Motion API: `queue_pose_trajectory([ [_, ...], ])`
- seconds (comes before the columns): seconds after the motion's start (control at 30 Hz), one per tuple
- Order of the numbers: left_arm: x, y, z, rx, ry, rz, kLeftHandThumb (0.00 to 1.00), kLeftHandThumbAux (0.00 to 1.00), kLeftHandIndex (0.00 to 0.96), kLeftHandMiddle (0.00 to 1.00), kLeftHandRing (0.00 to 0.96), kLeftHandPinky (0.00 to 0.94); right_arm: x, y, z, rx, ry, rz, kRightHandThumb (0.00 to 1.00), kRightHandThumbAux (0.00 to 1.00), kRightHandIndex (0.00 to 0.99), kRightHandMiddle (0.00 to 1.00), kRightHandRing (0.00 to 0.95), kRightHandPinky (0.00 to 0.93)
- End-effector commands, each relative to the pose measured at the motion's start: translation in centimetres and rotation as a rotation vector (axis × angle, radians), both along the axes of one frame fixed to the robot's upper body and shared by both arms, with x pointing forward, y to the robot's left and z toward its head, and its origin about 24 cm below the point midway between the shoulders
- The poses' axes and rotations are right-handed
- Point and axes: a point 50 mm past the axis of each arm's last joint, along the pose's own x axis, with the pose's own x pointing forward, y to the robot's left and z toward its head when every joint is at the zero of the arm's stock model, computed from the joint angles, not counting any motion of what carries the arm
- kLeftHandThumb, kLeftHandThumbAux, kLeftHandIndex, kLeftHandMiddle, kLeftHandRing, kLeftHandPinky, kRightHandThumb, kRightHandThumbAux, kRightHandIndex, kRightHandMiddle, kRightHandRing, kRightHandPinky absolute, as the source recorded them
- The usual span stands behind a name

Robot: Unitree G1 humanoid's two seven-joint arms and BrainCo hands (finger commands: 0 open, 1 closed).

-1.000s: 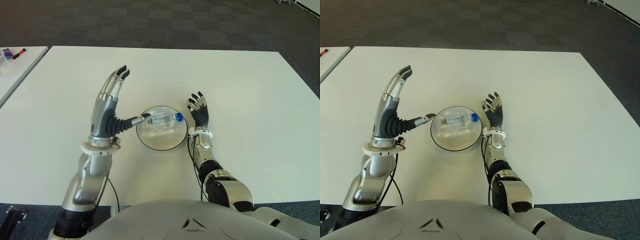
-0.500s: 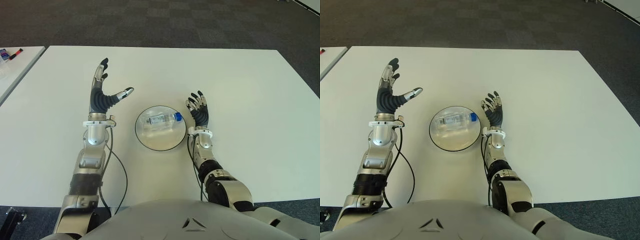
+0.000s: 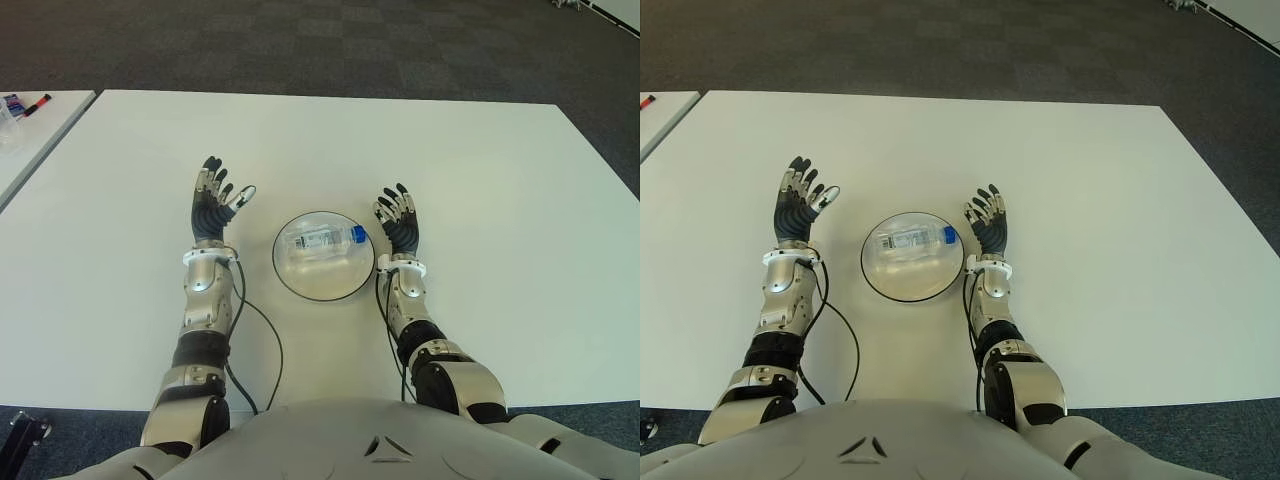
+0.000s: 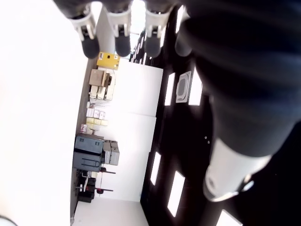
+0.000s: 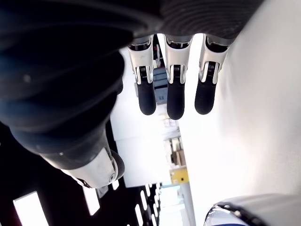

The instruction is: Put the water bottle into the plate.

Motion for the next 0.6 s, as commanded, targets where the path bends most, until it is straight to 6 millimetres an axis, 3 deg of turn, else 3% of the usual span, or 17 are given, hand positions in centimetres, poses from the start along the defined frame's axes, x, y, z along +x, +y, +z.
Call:
queue_pose_trajectory([
  [0.03, 0.3, -0.51, 0.13, -0.029, -0.016, 0.002, 0.016, 0.837, 0.094, 0.082, 0.078, 0.131, -2.42, 0.71, -2.73, 0.035, 0.143, -0.004, 0.057, 0.81, 0.102, 0.209, 0.215, 0.244],
  [0.6, -0.25, -1.33, -0.53, -0.006, 0.057, -0.03, 0.052, 0.844, 0.125, 0.126, 0.121, 0.163, -2.4, 0.71, -2.71, 0.045, 0.141, -0.003, 0.059, 0.814, 0.112, 0.2, 0.204, 0.235],
])
